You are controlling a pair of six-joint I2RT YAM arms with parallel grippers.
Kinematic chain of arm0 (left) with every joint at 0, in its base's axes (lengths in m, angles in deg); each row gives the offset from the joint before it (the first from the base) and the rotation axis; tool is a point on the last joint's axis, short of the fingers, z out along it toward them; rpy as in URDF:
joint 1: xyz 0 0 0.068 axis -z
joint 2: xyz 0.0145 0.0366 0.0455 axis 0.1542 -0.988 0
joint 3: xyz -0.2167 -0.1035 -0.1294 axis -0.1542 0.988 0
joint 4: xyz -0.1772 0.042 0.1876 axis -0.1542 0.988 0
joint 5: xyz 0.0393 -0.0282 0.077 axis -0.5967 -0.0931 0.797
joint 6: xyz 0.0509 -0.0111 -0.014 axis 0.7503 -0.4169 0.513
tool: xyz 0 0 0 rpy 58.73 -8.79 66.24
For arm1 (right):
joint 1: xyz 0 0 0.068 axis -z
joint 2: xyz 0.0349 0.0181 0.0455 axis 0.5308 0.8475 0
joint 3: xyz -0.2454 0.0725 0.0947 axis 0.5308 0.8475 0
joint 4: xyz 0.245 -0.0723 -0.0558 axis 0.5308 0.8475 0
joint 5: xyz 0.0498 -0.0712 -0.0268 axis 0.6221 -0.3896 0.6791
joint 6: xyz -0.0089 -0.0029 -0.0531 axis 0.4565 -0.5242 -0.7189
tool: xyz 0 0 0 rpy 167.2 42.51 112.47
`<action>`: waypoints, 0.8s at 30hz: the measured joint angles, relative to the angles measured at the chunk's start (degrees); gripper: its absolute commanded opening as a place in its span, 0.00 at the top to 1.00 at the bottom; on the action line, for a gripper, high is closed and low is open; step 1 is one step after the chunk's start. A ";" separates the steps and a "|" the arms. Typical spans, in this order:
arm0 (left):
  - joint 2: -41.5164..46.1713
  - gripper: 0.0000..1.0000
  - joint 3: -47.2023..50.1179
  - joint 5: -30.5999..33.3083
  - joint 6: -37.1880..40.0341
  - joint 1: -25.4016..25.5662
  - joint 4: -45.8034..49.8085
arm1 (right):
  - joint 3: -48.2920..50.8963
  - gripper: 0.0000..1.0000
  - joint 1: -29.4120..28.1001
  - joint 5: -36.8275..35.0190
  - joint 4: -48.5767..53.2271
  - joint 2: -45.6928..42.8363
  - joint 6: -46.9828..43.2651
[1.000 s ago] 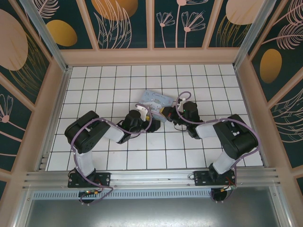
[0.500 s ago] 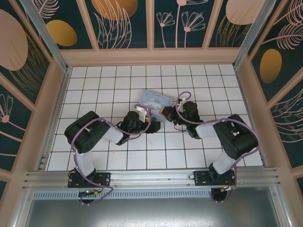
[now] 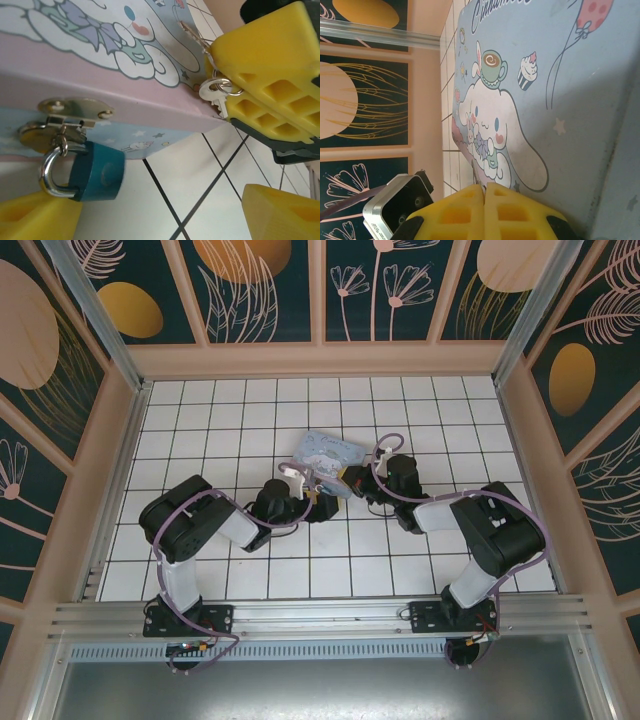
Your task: Unlock the padlock with the key
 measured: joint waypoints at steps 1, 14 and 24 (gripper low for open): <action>0.00 0.18 0.42 -0.31 -0.52 0.00 -0.66 | 0.00 1.00 0.00 0.00 0.00 0.00 0.00; -1.22 0.22 -0.07 0.74 -4.55 0.04 -2.47 | 0.00 1.00 0.00 0.02 0.00 0.00 0.00; -1.36 0.38 -1.16 4.57 -6.01 0.11 0.55 | 0.00 1.00 0.00 0.02 0.00 0.00 0.00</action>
